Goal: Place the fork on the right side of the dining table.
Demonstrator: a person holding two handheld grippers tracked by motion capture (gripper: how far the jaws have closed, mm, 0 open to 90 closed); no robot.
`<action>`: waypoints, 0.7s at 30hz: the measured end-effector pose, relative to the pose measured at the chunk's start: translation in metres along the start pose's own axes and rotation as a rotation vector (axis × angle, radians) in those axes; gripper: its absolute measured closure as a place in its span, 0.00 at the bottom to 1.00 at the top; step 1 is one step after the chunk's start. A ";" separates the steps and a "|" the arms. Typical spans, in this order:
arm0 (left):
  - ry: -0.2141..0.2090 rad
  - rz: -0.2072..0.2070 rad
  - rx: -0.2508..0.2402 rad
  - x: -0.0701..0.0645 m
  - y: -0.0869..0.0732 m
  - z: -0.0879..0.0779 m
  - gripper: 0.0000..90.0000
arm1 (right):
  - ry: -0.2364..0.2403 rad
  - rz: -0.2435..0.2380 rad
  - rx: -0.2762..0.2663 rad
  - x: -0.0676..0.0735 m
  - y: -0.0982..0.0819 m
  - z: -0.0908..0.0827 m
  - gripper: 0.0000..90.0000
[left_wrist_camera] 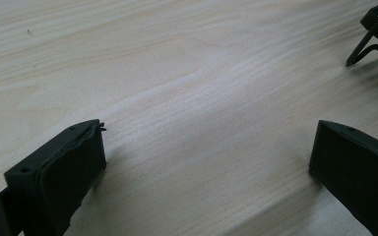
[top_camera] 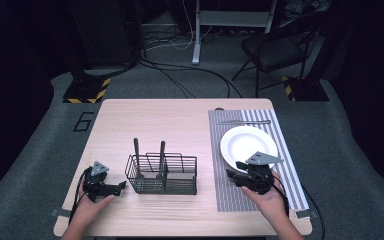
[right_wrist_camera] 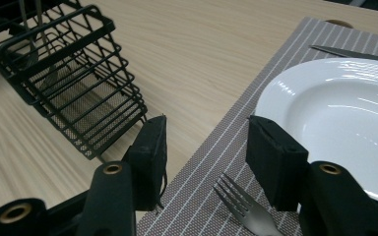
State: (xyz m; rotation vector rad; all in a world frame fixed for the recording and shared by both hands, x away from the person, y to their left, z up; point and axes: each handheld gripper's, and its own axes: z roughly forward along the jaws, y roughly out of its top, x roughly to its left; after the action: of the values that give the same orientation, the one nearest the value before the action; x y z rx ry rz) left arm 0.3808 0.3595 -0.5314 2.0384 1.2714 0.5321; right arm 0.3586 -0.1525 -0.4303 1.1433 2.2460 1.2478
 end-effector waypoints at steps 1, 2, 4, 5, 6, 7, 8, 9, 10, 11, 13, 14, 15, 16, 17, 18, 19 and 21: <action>-0.002 0.000 0.000 0.000 0.000 0.000 0.00 | 0.006 -0.009 0.004 0.002 -0.001 0.002 0.55; 0.000 0.000 0.000 0.000 0.000 0.000 0.00 | 0.010 -0.021 0.007 0.004 -0.002 0.004 0.55; 0.000 0.000 0.000 0.000 0.000 0.000 0.00 | 0.015 -0.042 0.013 0.008 -0.004 0.008 0.55; -0.001 0.001 0.005 0.000 0.000 0.000 0.00 | 0.018 -0.049 0.017 0.010 -0.005 0.010 0.55; -0.002 -0.001 0.000 0.000 0.000 0.000 0.00 | 0.022 -0.061 0.021 0.012 -0.006 0.013 0.55; 0.000 0.000 0.000 0.000 0.000 0.000 0.00 | 0.024 -0.073 0.024 0.012 -0.007 0.014 0.55; 0.000 0.000 0.000 0.000 0.000 0.000 0.00 | 0.028 -0.081 0.029 0.014 -0.009 0.017 0.55; -0.002 -0.001 0.001 0.000 0.000 0.000 0.00 | 0.034 -0.086 0.032 0.016 -0.010 0.019 0.55; -0.001 0.001 0.004 0.000 0.000 0.000 0.00 | 0.041 -0.099 0.039 0.017 -0.011 0.022 0.55; -0.001 -0.001 -0.001 0.000 0.000 0.000 0.00 | 0.045 -0.109 0.043 0.018 -0.013 0.024 0.55; -0.002 0.000 0.000 0.000 0.000 0.000 0.00 | 0.054 -0.119 0.052 0.021 -0.017 0.029 0.55; -0.001 0.001 0.006 0.000 0.000 0.000 0.00 | 0.056 -0.128 0.054 0.022 -0.019 0.031 0.55; -0.001 -0.001 -0.001 0.000 0.000 0.000 0.00 | 0.060 -0.128 0.059 0.023 -0.021 0.033 0.55; 0.000 0.000 0.000 0.000 0.000 0.000 0.00 | 0.060 -0.128 0.062 0.024 -0.023 0.035 0.55; 0.000 0.000 0.000 0.000 0.000 0.000 0.00 | 0.062 -0.134 0.061 0.024 -0.025 0.036 0.55; -0.002 0.000 0.000 0.000 0.000 0.000 0.00 | 0.065 -0.134 0.062 0.025 -0.027 0.037 0.55; 0.000 0.000 0.000 0.000 0.000 0.000 0.00 | 0.070 -0.136 0.059 0.025 -0.029 0.038 0.55; 0.000 0.000 0.000 0.000 0.000 0.000 0.00 | 0.073 -0.147 0.060 0.026 -0.033 0.041 0.55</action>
State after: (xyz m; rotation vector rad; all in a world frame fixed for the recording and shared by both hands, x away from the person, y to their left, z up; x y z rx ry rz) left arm 0.3808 0.3595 -0.5314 2.0388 1.2711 0.5319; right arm 0.3514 -0.1195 -0.4774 0.9475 2.3883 1.1893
